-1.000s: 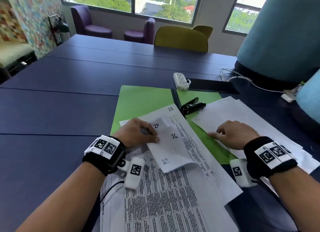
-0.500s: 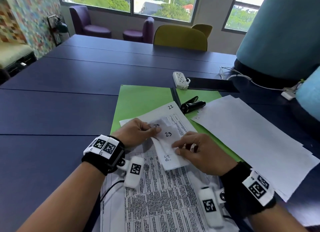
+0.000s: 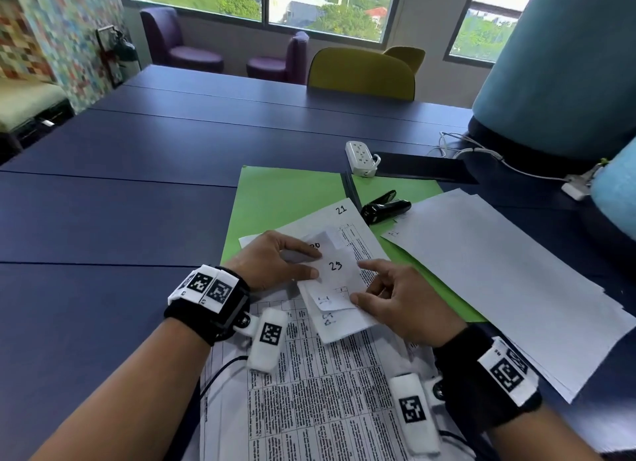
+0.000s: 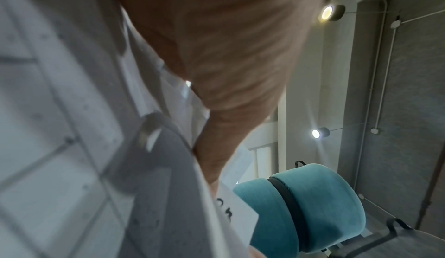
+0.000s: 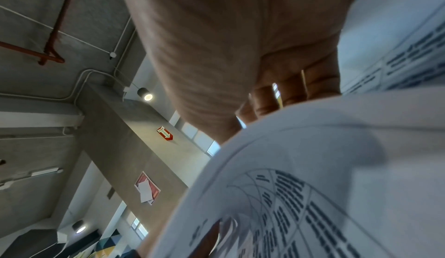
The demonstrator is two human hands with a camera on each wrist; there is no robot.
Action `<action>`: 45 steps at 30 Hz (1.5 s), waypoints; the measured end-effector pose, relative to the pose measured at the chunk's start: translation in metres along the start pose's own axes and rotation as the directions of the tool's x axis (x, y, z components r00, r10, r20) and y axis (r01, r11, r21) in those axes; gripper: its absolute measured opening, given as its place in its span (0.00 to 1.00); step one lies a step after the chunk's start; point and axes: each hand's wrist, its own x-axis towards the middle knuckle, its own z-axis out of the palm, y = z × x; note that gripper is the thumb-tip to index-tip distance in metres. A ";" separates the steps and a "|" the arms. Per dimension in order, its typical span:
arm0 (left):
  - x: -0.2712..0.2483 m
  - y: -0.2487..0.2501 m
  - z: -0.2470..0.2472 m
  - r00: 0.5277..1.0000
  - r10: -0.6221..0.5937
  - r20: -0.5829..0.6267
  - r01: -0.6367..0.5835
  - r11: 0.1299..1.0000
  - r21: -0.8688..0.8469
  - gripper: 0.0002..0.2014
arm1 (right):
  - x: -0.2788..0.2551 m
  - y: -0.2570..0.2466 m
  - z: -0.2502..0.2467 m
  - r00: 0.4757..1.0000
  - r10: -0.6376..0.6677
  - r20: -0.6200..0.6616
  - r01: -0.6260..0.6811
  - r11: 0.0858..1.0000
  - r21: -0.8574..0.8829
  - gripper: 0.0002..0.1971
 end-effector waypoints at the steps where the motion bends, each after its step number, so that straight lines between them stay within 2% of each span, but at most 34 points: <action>1: 0.000 -0.001 0.000 1.000 0.002 0.002 -0.002 1.000 0.006 0.12 | 0.000 0.001 0.000 1.000 0.006 0.008 -0.006 1.000 0.005 0.24; 4: 0.000 0.001 0.000 1.000 0.005 0.006 -0.005 1.000 0.025 0.07 | -0.002 -0.001 0.000 0.998 -0.043 0.054 0.045 0.999 -0.031 0.06; 5: 0.000 0.002 0.001 1.000 0.007 0.011 -0.007 1.000 0.022 0.07 | -0.004 -0.004 0.000 0.995 -0.059 0.086 0.062 0.997 -0.036 0.05; 7: 0.000 0.004 0.003 1.000 0.019 0.005 -0.019 1.000 0.005 0.18 | -0.006 -0.005 0.002 0.988 -0.102 0.118 0.108 0.993 -0.050 0.16; 8: 0.001 0.004 0.003 1.000 0.022 0.003 -0.022 1.000 -0.010 0.20 | -0.006 -0.005 0.003 0.988 -0.112 0.107 0.119 0.991 -0.063 0.20; 9: 0.001 0.004 0.003 1.000 0.025 -0.001 -0.025 0.999 -0.023 0.18 | -0.005 -0.005 0.002 0.987 -0.124 0.099 0.132 0.988 -0.075 0.20; 11: 0.002 0.002 0.003 1.000 0.011 0.001 -0.011 0.999 -0.031 0.07 | -0.005 -0.005 0.002 0.987 -0.135 0.082 0.142 0.986 -0.089 0.18; 12: 0.002 0.001 0.002 1.000 0.009 0.001 -0.009 1.000 -0.020 0.06 | -0.004 -0.005 0.002 0.989 -0.131 0.075 0.138 0.986 -0.091 0.17; 14: 0.002 0.001 0.000 1.000 0.018 0.012 -0.018 1.000 0.021 0.10 | -0.005 -0.005 0.002 0.989 -0.129 0.072 0.135 0.987 -0.093 0.14; 16: 0.002 0.002 -0.002 1.000 0.006 0.024 -0.007 0.999 0.032 0.15 | -0.004 -0.006 0.003 0.995 -0.090 0.040 0.092 0.995 -0.049 0.05; 17: 0.001 0.002 -0.002 0.999 -0.001 0.036 0.000 1.000 0.012 0.16 | -0.003 -0.006 0.004 0.998 -0.065 0.012 0.065 0.998 -0.012 0.04; 19: 0.001 0.001 -0.002 0.999 -0.004 0.052 0.004 1.000 0.001 0.18 | 0.002 -0.005 0.005 0.999 -0.026 -0.034 0.027 1.000 0.004 0.13; 22: 0.000 0.001 -0.003 0.999 0.000 0.054 -0.001 1.000 0.020 0.18 | 0.012 -0.007 0.008 0.999 0.029 -0.035 -0.032 0.996 -0.084 0.19; 25: 0.000 0.002 -0.004 0.999 0.023 0.047 -0.024 0.999 0.038 0.16 | 0.020 -0.008 0.011 0.996 0.075 -0.041 -0.078 0.993 -0.086 0.17; 29: 0.001 0.002 -0.004 0.997 0.067 0.049 -0.070 0.995 0.067 0.11 | 0.026 -0.014 0.013 0.998 0.011 -0.056 -0.018 0.992 -0.128 0.04; 32: 0.002 0.002 -0.004 0.996 0.062 0.064 -0.068 0.993 0.095 0.06 | 0.026 -0.016 0.014 0.995 -0.027 -0.095 0.013 0.991 -0.137 0.07; 35: 0.004 0.001 -0.004 1.000 0.023 0.017 -0.024 0.993 0.112 0.12 | 0.023 -0.016 0.012 0.979 -0.050 -0.196 0.030 0.994 -0.105 0.13; 37: 0.005 0.001 -0.004 1.000 -0.008 0.008 0.007 0.992 0.122 0.14 | 0.020 -0.017 0.008 0.964 -0.040 -0.263 0.026 0.998 -0.057 0.13; 42: 0.003 0.004 -0.004 0.999 -0.030 0.037 0.023 0.985 0.169 0.12 | 0.015 -0.011 -0.004 0.902 -0.043 -0.430 0.077 0.995 0.061 0.10; 45: 0.001 0.004 -0.004 0.999 -0.029 0.042 0.021 0.983 0.184 0.10 | 0.013 -0.007 -0.011 0.918 -0.036 -0.394 0.079 0.993 0.092 0.12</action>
